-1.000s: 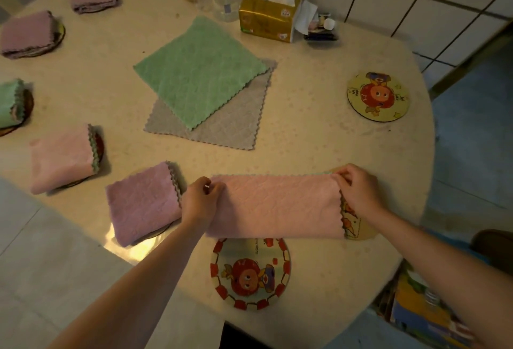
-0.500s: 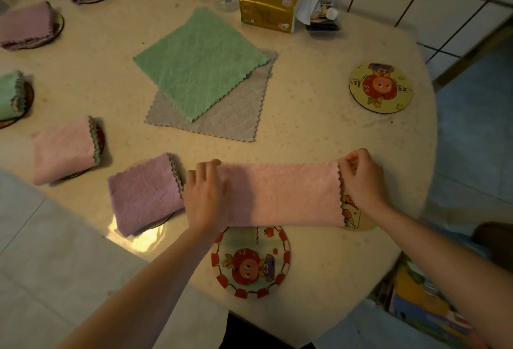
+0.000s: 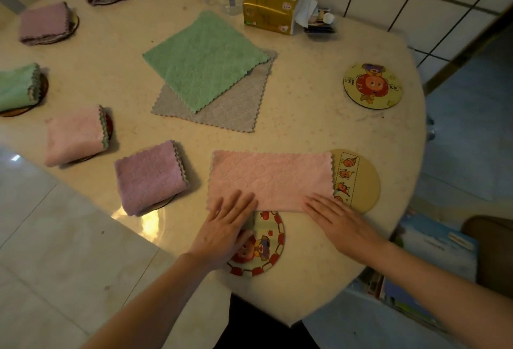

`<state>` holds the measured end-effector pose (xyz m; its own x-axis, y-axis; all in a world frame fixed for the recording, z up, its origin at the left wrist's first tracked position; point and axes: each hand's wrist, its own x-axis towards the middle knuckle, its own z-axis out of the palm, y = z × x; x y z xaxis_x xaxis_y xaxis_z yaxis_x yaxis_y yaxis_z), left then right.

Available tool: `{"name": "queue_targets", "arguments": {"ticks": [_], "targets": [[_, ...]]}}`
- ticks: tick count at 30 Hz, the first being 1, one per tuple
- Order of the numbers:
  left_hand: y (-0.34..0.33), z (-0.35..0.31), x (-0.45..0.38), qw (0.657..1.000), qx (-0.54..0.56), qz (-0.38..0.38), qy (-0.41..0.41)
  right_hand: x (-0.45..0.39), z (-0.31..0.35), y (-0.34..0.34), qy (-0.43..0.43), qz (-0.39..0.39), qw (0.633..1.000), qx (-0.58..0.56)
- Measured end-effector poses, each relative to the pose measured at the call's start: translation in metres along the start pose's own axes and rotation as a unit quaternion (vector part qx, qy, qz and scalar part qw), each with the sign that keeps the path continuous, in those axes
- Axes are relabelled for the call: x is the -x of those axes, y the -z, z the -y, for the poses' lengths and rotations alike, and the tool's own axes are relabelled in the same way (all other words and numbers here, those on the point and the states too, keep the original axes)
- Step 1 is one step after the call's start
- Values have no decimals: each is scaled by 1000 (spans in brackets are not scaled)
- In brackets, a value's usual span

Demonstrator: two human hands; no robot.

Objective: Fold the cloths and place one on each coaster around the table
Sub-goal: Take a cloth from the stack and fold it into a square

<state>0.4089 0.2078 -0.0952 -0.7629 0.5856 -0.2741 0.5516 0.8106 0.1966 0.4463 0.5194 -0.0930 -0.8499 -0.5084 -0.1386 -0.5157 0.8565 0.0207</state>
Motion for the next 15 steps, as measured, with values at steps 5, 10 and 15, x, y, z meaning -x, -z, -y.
{"name": "queue_targets", "arguments": {"ticks": [5, 10, 15], "targets": [[2, 28, 26, 997, 23, 13, 75, 7, -11, 2, 19, -17, 1000, 8], [3, 33, 31, 994, 20, 14, 107, -8, -6, 7, 36, -17, 999, 35], [4, 25, 25, 991, 3, 0, 135, -10, -17, 9, 77, -29, 995, 61]]}}
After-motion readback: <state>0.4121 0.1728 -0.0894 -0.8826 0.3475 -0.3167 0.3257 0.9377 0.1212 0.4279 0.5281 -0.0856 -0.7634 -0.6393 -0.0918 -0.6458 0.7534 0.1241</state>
